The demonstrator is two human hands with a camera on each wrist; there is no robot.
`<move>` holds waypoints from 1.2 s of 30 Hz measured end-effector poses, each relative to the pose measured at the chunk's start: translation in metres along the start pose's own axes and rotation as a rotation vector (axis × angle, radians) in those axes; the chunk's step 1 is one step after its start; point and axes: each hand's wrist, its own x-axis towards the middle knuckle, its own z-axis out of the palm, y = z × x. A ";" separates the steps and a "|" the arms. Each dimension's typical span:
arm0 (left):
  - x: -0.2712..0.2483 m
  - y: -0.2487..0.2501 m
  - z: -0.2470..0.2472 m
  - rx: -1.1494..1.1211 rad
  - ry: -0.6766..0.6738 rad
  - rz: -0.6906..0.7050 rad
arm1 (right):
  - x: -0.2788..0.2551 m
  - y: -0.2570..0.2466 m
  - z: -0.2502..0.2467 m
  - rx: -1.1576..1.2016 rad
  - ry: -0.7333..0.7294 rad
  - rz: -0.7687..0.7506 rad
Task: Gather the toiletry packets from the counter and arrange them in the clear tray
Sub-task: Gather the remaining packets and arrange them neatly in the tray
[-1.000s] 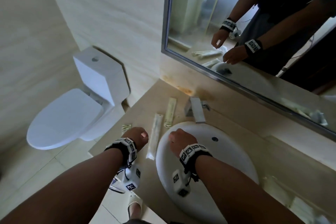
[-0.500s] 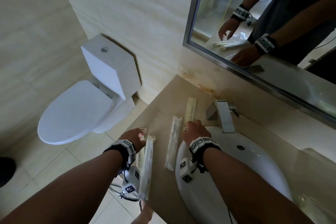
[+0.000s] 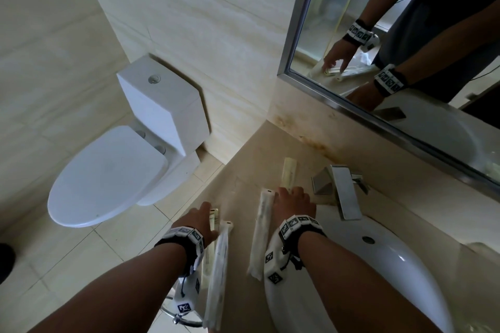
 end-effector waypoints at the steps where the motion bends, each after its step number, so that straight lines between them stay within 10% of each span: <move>1: 0.000 0.001 0.002 0.005 0.008 0.003 | 0.001 0.002 -0.001 0.001 0.006 -0.005; 14: 0.010 0.015 0.000 0.001 -0.036 -0.042 | 0.013 0.002 -0.008 0.223 -0.005 0.154; 36: -0.021 0.080 -0.083 -0.640 0.065 0.167 | -0.084 0.022 -0.045 0.768 0.059 -0.200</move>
